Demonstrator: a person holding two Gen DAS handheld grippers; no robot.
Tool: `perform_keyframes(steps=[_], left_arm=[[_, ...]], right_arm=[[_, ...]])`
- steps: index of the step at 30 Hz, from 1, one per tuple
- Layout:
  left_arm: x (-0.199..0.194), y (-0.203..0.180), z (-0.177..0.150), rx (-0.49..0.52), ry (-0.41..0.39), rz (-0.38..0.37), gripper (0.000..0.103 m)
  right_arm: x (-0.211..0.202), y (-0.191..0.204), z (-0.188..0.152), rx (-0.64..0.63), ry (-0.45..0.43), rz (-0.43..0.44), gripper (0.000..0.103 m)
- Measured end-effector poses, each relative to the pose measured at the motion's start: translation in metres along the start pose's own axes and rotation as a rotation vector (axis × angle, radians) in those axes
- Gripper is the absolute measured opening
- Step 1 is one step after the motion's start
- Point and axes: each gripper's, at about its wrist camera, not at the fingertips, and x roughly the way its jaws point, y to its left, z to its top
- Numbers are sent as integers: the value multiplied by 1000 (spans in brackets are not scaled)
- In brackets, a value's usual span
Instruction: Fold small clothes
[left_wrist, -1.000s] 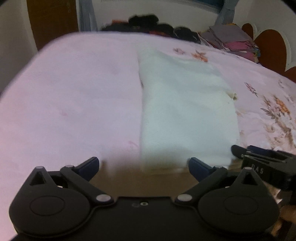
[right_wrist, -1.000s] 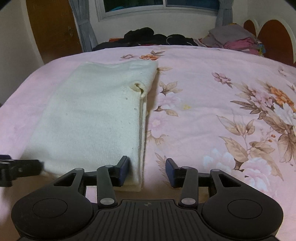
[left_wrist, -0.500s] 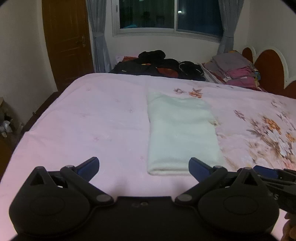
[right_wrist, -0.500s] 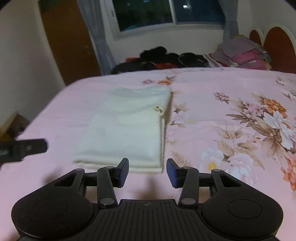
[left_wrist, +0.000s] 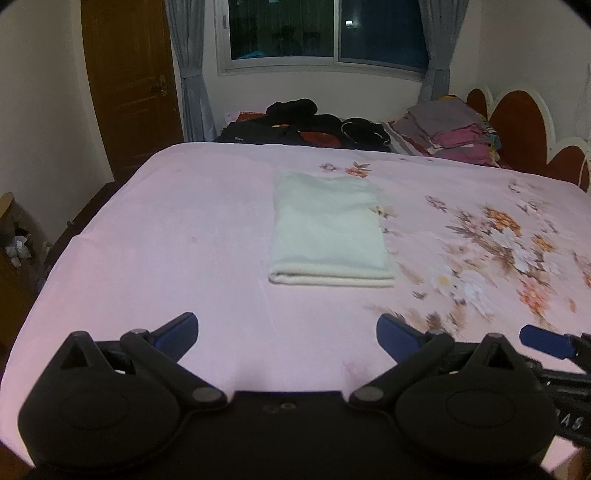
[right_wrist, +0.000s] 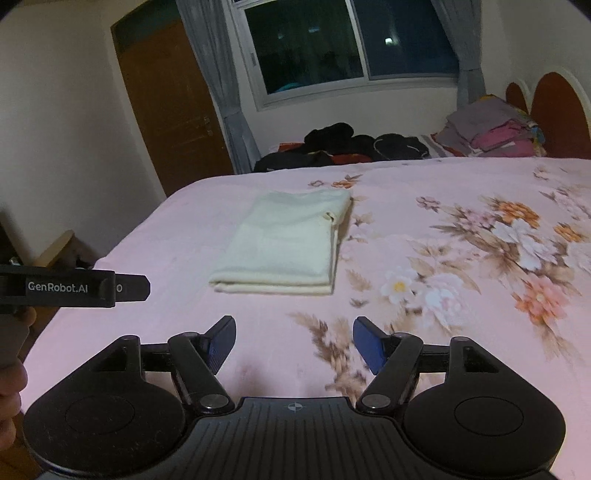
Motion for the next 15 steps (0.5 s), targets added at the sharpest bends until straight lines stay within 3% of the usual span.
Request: perform_keyframes(steps=[1,2,3,5,8,15], left_arm=[[-9,0,-4,-2,-8,5,103],[-17,0,-7,-4,-16,10,103],[-25,0,-10,-7,-22,15,103],[-41,1,-17,-10,-29,16,103],[-64,2,-27,-10,-36,28,103],[-108,6,-48,-29,-55,49,103]], right_arm=[[-9,1,-1,-4,-8,-2,71],[-20,3,-1,-13,-21,-6,77],[-30,6,-1,-20,-29,-11,88],[-52,12,-1,-29,-54,-13,98],[-84,24,2,-44,-88,-30,103],[-139,49,2,-87,-151,-80,103]])
